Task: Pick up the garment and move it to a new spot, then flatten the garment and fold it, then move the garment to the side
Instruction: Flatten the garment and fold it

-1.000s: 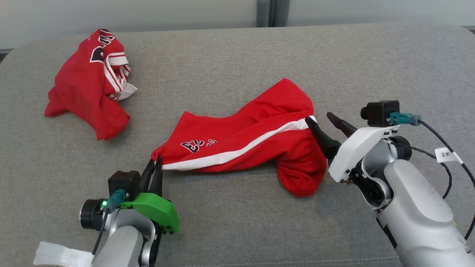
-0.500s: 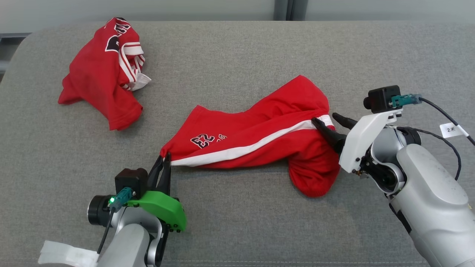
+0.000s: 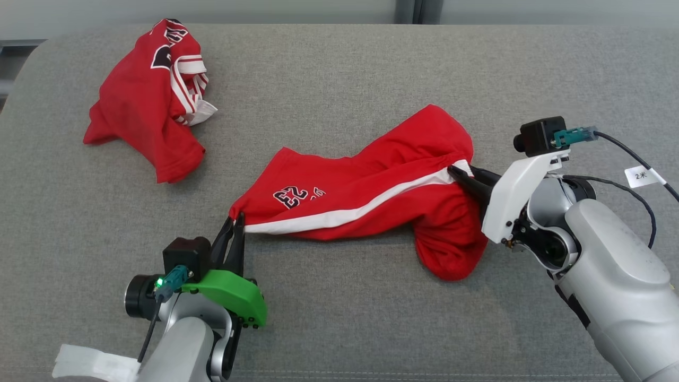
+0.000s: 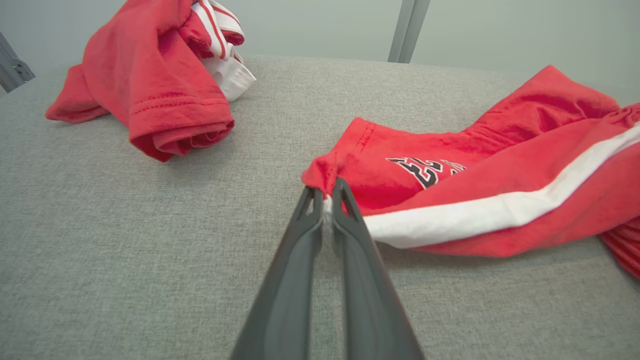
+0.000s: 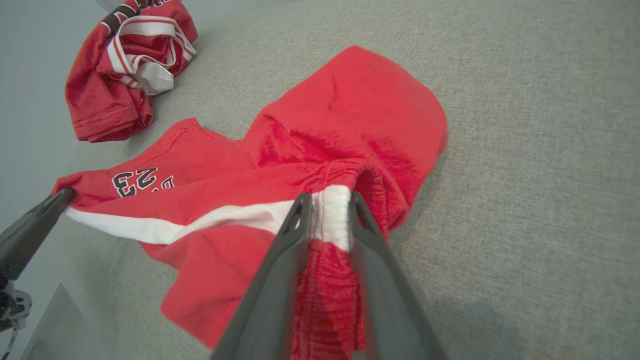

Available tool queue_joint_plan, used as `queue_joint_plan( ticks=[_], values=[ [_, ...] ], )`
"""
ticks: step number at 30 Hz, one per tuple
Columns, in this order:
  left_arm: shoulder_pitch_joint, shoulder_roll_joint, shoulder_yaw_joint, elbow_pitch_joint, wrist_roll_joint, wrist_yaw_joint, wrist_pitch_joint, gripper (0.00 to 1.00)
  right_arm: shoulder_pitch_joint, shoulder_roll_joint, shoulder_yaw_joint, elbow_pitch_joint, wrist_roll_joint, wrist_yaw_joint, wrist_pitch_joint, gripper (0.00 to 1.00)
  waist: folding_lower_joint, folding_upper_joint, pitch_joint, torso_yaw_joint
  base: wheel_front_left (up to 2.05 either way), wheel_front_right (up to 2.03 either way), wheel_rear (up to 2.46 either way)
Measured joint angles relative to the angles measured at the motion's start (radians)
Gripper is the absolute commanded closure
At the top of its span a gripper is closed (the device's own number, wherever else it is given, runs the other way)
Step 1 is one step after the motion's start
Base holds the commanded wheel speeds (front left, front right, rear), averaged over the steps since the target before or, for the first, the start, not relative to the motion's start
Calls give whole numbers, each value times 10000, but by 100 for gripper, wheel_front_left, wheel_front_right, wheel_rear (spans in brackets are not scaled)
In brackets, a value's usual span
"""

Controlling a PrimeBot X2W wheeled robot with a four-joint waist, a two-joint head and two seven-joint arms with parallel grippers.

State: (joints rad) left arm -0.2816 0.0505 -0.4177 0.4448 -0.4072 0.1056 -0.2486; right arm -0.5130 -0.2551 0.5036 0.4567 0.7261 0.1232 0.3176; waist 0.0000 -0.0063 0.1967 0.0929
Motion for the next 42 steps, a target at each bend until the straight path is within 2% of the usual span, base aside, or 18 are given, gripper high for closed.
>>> queue_joint_plan(
  ticks=[2, 3, 4, 10, 14, 18, 22, 29, 34, 38, 42],
  values=[
    [0, -2, 29, -12, 0, 0, -2, 100, -81, -71, 215, -58, 25, 0, -4, 81, 0, 0, 19, -3, 0, 0, 0],
    [0, -4, 46, -19, 0, 0, -2, 100, -128, -104, 282, -100, 27, 0, -21, 98, 0, 0, 27, -6, 0, 0, 0],
    [0, -4, 73, -31, 0, 0, 0, 100, -166, -142, 324, -144, 29, 0, -102, 100, 0, 0, 33, -11, 0, 0, 0],
    [0, -17, 472, -443, -12, 0, -2, 100, -489, -418, 477, -493, 63, 0, -775, 100, 0, 0, 15, -67, 0, 0, 0],
    [-1, -42, 1058, -1037, -587, -12, -4, 100, -625, -571, 462, -1045, 178, 2, -1649, 100, 0, 0, -131, -176, 0, 0, 0],
    [-2, -81, 1475, -1597, -1269, -240, -27, 100, -738, -642, 343, -1524, 244, 2, -2399, 100, 0, 0, -291, -297, 0, 0, 0],
    [-10, -82, 1615, -2232, -1440, -460, -29, 100, -763, -792, 242, -2027, 293, 13, -3057, 100, 0, 0, -483, -452, 0, 0, 0],
    [-7, -117, 2025, -3816, -1852, -775, -31, 100, -620, -1156, -230, -3304, 332, 15, -4533, 100, 0, 0, -924, -714, 0, 0, 0],
    [9, -113, 2311, -5572, -1682, -876, -46, 100, -7, -1246, -458, -4598, 330, 13, -5338, 100, 0, 0, -1220, -924, 0, 0, 0],
    [7, -79, 2337, -6535, -1373, -878, -96, 100, 163, -1402, -830, -5323, 318, 13, -5559, 100, 0, 0, -1345, -1061, 0, 0, 0],
    [29, 29, 2050, -6556, -1308, -859, 46, 100, 423, -1586, -871, -5530, 581, 13, -5242, 100, 0, 0, -1451, -1167, 0, 0, 0]
  ],
)
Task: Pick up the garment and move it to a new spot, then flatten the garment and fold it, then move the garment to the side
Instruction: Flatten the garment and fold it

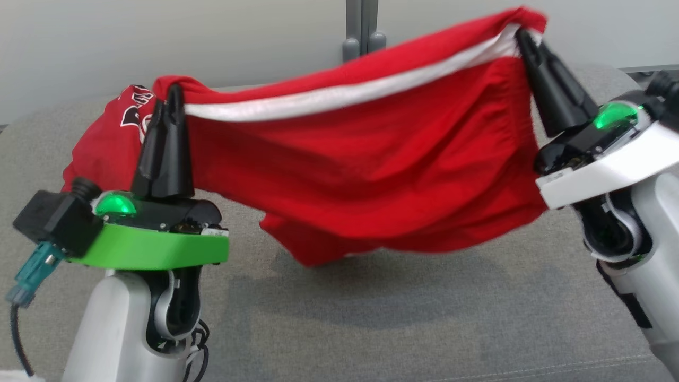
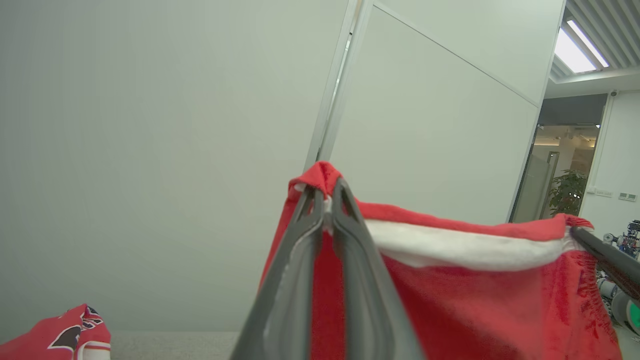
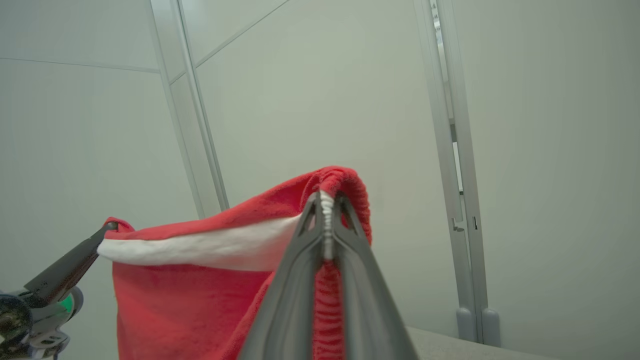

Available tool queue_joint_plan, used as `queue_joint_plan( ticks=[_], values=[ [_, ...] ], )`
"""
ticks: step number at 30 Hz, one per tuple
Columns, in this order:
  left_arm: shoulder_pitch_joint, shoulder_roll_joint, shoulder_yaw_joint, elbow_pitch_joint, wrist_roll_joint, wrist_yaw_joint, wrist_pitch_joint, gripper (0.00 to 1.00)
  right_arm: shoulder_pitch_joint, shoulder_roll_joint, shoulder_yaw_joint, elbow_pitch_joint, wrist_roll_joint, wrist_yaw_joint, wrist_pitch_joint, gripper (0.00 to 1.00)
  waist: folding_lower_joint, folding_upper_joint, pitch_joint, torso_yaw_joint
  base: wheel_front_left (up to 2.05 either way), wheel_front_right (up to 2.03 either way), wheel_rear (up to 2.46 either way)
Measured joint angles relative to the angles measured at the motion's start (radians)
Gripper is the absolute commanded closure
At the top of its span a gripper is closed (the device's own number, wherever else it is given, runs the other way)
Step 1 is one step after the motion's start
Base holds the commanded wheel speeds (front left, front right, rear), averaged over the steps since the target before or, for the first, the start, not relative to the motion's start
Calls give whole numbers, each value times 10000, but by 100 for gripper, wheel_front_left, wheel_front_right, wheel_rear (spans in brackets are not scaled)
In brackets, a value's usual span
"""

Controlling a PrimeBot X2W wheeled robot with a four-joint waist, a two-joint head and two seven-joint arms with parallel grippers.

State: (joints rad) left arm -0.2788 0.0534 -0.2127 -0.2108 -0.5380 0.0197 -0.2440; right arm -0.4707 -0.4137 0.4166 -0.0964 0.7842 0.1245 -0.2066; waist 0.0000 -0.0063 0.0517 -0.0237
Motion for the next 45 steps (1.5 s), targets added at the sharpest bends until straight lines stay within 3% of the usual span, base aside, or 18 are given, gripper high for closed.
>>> queue_joint_plan(
  ticks=[3, 4, 7, 11, 15, 18, 29, 33, 37, 45],
  values=[
    [37, -42, -117, 662, -447, 94, 704, 100, 251, 73, 502, 681, 556, 0, 792, 100, 0, 0, 70, -24, 0, 0, 0],
    [2, 8, -150, 1475, -491, 171, 1160, 100, 202, 67, 838, 1494, 625, 0, 1243, 100, 0, 0, 178, -13, 0, 0, 0],
    [-514, 161, -171, 2784, -428, 255, 1691, 100, -578, 29, 957, 2809, 180, -21, 1643, 100, 0, 0, 349, 41, 0, 0, 0],
    [-2628, -138, 305, 2895, -593, 439, 1649, 100, -3047, 391, -13, 3139, -493, -447, 1116, 100, 0, 0, 531, 191, 0, 0, 0],
    [-4096, -211, 435, 2646, -725, 422, 1360, 100, -4217, 604, -472, 3356, -456, -464, 499, 100, 0, 0, 631, 354, 0, 0, 0],
    [-3452, -224, 155, 3097, -890, 412, 1381, 100, -3305, 681, 23, 4130, -345, -374, 602, 100, 0, 0, 623, 392, 0, 0, 0],
    [1333, -284, -965, 5810, -1850, 437, 1603, 100, 928, 1197, 1768, 6357, 84, -148, 943, 100, 0, 0, 896, 147, 0, 0, 0],
    [1564, -236, -1139, 6078, -2094, 420, 1277, 100, 1239, 1394, 1969, 6617, 82, -100, 523, 100, 0, 0, 955, 1, 0, 0, 0],
    [1559, -224, -1392, 6171, -2157, 163, 972, 100, 1294, 1325, 2150, 6631, -71, -50, 75, 100, 0, 0, 863, 9, 0, 0, 0],
    [1572, -186, -1386, 6318, -2257, 50, 435, 100, 1806, 1116, 2890, 6625, -848, -13, -232, 100, 0, 0, 482, -21, 0, 0, 0]
  ],
)
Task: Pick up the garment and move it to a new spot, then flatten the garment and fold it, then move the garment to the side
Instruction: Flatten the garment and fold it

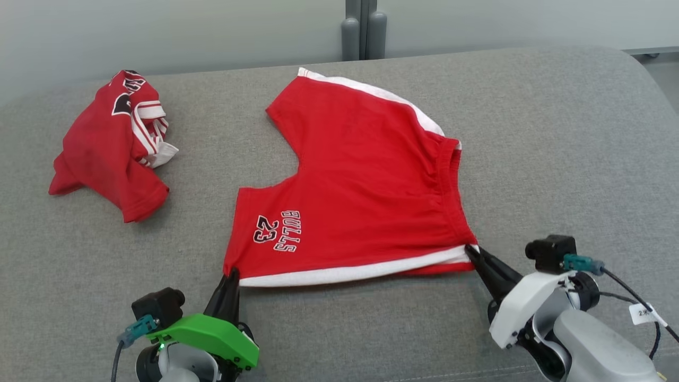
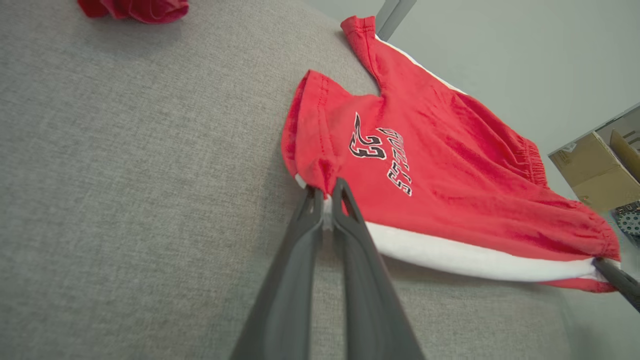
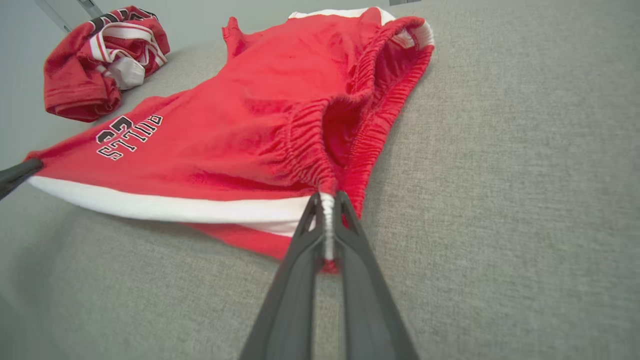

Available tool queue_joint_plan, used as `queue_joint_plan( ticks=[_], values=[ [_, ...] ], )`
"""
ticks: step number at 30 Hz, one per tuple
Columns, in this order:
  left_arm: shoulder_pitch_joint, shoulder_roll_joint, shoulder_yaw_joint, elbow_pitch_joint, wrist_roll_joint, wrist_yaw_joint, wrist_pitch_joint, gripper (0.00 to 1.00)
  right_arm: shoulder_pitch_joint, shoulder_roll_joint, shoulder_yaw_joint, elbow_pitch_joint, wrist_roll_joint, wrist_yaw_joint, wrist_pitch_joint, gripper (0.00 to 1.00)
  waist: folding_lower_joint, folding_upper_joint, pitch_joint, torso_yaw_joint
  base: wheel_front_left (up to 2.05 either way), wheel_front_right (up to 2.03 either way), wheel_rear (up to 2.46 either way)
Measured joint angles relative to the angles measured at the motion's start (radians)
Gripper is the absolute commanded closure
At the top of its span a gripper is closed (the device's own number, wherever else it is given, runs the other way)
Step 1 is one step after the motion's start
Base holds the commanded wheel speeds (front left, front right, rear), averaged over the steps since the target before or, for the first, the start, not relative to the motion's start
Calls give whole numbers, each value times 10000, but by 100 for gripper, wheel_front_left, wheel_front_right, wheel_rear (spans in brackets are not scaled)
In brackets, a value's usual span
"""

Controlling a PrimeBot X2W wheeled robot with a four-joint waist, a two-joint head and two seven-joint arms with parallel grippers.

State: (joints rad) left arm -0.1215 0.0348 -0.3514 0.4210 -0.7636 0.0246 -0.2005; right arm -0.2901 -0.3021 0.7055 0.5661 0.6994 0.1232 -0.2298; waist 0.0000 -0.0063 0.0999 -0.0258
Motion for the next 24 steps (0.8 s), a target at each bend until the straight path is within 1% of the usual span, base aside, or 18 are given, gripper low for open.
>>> queue_joint_plan(
  ticks=[2, 8, 9, 11, 12, 13, 14, 15, 16, 17, 19, 24],
  values=[
    [38, 4, -81, 92, 29, -69, 0, 100, 221, -36, 82, 48, -113, 0, -52, 100, 0, 0, -97, -26, 0, 0, 0],
    [683, 4, -203, 556, 27, -69, 0, 100, 387, -104, 217, 232, -405, 4, -100, 100, 0, 0, -284, -184, 0, 0, 0],
    [699, 23, -280, 600, 27, -69, 0, 100, 390, -96, 217, 259, -416, 15, -128, 93, 0, 0, -295, -210, 0, 0, 0],
    [698, 25, -376, 616, 25, -69, 0, 100, 390, -100, 213, 334, -462, 15, -134, 62, 0, 0, -302, -241, 0, 0, 0],
    [698, 23, -384, 629, 25, -69, 0, 100, 390, -94, 213, 370, -500, 15, -134, 55, 0, 0, -298, -251, 0, 0, 0],
    [698, 27, -384, 652, 25, -69, -2, 100, 390, -79, 211, 401, -514, 15, -134, 41, 0, 0, -292, -262, 0, 0, 0],
    [696, 27, -387, 675, 25, -69, -6, 100, 390, -48, 197, 433, -514, 15, -157, 6, 0, 0, -285, -274, 0, 0, 0],
    [695, 27, -395, 702, 25, -69, -33, 100, 390, -23, 186, 454, -516, 15, -161, 0, 0, 0, -278, -284, 0, 0, 0],
    [689, 27, -403, 732, 23, -69, -33, 95, 390, 2, 171, 477, -546, 15, -163, 0, 0, 0, -270, -293, 0, 0, 0],
    [687, 31, -407, 759, 25, -69, -33, 75, 390, 13, 161, 497, -575, 15, -163, 0, 0, 0, -264, -300, 0, 0, 0],
    [680, 36, -441, 803, 25, -69, -33, 0, 391, 12, 127, 522, -587, 15, -163, 0, 0, 0, -258, -309, 0, 0, 0],
    [678, 61, -470, 784, 146, -71, -128, 0, 604, -56, -278, 303, -815, 15, -163, 0, 0, 0, -275, -312, 0, 0, 0]
  ],
)
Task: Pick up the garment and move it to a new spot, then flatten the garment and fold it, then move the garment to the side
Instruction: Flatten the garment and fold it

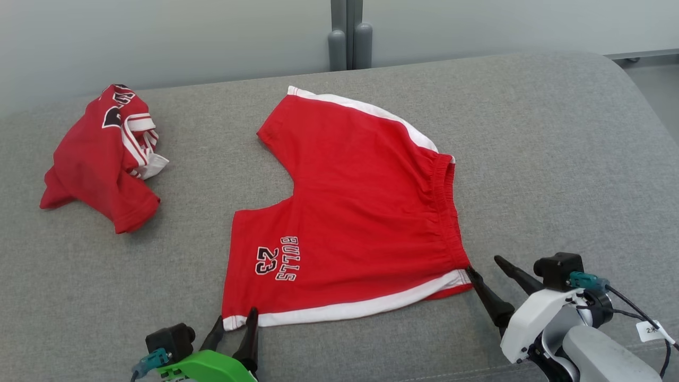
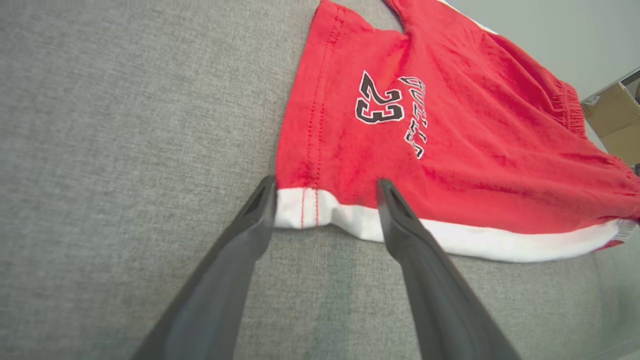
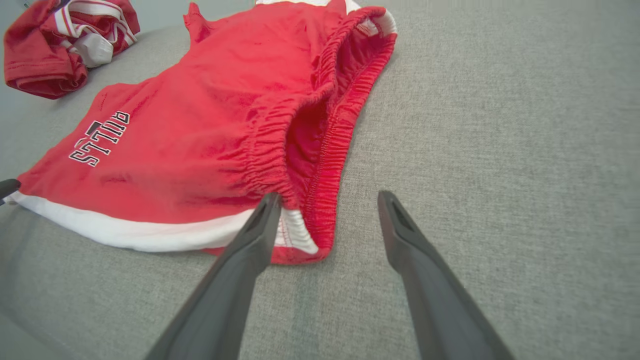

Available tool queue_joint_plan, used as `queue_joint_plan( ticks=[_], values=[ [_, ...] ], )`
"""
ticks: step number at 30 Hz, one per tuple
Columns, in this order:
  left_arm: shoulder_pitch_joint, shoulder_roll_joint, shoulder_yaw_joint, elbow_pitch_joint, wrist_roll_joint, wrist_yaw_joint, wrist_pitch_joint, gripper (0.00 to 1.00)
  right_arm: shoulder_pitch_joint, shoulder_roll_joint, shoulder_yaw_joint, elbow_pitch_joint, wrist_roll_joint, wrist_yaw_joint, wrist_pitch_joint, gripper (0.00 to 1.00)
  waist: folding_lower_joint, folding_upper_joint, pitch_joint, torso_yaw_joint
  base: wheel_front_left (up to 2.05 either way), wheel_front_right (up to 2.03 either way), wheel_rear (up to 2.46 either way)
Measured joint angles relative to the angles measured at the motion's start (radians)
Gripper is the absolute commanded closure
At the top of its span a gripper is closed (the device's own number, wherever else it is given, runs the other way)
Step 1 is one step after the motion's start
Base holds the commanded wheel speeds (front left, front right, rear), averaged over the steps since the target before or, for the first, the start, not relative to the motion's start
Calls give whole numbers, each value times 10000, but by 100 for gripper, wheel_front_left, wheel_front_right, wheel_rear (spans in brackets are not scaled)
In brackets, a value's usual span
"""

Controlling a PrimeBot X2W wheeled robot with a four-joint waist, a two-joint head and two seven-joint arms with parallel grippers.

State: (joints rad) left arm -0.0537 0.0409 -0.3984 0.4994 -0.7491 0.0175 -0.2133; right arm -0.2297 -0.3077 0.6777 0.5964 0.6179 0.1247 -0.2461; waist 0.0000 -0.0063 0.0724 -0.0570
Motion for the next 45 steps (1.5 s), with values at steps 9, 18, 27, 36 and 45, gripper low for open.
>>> queue_joint_plan(
  ticks=[9, 18, 27, 36, 45],
  values=[
    [79, 305, 286, -564, 293, 2, -263, 0, 584, -61, -938, -1080, -282, -119, -12, 0, 0, 0, -108, -42, 0, 0, 0],
    [116, 479, 729, -1521, 878, 17, -355, 0, 792, -176, -2138, -2360, -780, -650, -13, 0, 0, 0, -349, -95, 0, 0, 0],
    [85, 426, 1089, -2968, 1680, 198, -355, 0, 791, -31, -3254, -3739, -1244, -1465, -58, 0, 0, 0, -717, -261, 0, 0, 0],
    [391, 362, 1611, -3825, 2263, 568, -364, 0, 968, 343, -3636, -4694, -1666, -1906, -67, 0, 0, 0, -793, -302, 0, 0, 0],
    [1398, 326, 1990, -4293, 2627, 709, -384, 0, 1682, 571, -3785, -4938, -1987, -2063, -82, 0, 0, 0, -856, -237, 0, 0, 0]
  ],
)
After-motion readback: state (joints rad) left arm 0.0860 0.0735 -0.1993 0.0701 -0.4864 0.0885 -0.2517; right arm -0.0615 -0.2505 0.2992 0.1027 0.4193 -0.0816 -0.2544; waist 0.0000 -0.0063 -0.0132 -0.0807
